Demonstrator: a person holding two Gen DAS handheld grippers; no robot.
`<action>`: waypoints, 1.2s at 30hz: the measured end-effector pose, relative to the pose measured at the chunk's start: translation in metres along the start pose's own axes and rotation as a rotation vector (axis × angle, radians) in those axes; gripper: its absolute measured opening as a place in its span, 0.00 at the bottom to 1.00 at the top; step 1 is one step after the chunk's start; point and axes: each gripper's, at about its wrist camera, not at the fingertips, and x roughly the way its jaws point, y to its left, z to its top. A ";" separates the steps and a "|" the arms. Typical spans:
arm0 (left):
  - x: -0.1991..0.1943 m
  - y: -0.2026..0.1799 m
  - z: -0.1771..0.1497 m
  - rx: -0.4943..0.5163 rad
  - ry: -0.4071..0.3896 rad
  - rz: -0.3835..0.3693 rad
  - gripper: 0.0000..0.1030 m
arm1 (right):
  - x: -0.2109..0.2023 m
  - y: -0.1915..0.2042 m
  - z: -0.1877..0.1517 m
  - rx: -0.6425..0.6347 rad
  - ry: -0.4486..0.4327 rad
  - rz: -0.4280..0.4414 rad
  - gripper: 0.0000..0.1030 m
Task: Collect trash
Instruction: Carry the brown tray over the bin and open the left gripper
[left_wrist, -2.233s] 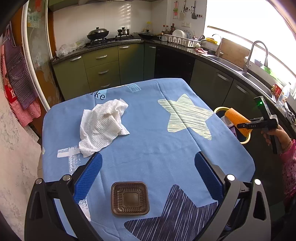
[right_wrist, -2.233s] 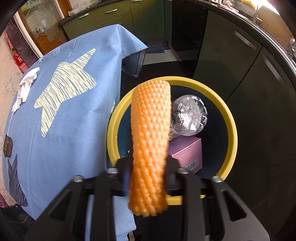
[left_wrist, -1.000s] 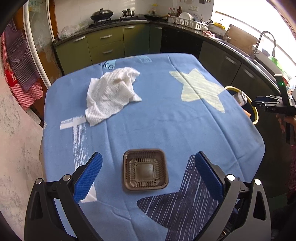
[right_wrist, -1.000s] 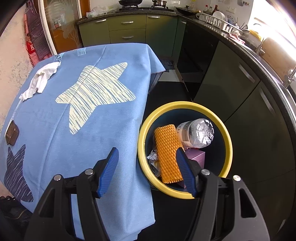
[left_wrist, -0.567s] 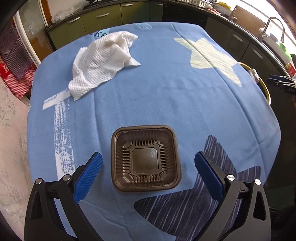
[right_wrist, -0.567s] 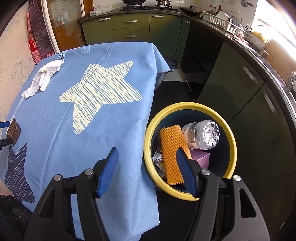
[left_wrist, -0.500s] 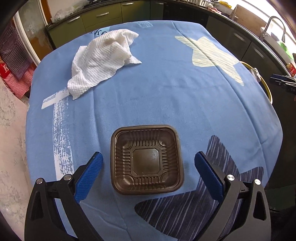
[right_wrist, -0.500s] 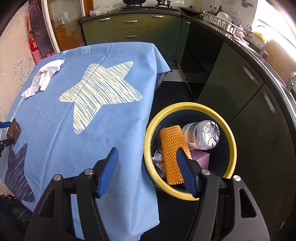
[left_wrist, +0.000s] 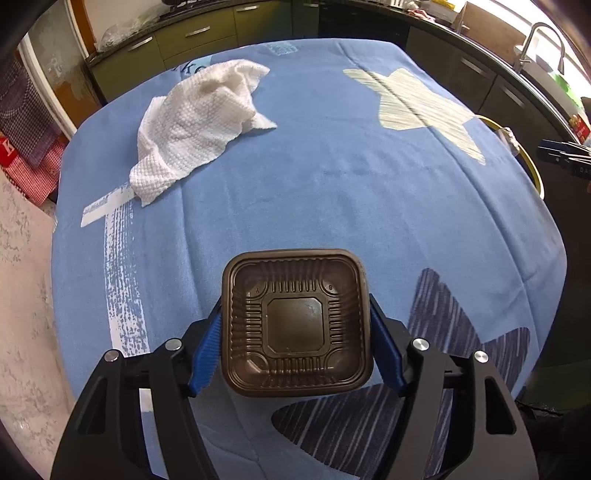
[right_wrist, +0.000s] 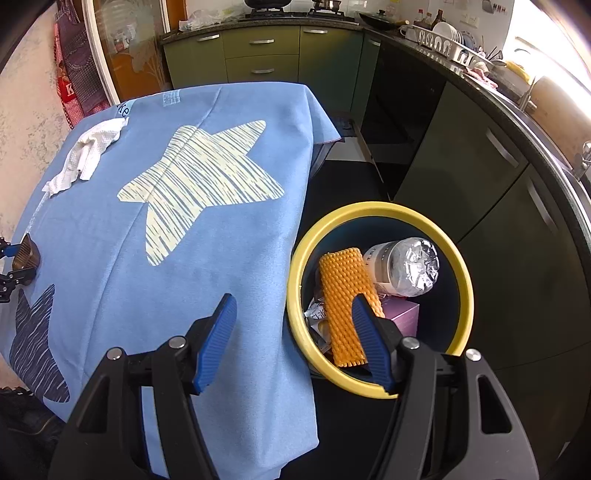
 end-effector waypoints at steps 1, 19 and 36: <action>-0.004 -0.002 0.001 0.007 -0.007 -0.003 0.67 | 0.000 -0.001 0.000 0.002 0.000 -0.001 0.60; -0.052 -0.172 0.125 0.396 -0.123 -0.274 0.68 | -0.038 -0.083 -0.041 0.193 -0.060 -0.085 0.60; 0.068 -0.384 0.244 0.548 0.044 -0.425 0.69 | -0.042 -0.162 -0.099 0.354 -0.034 -0.122 0.60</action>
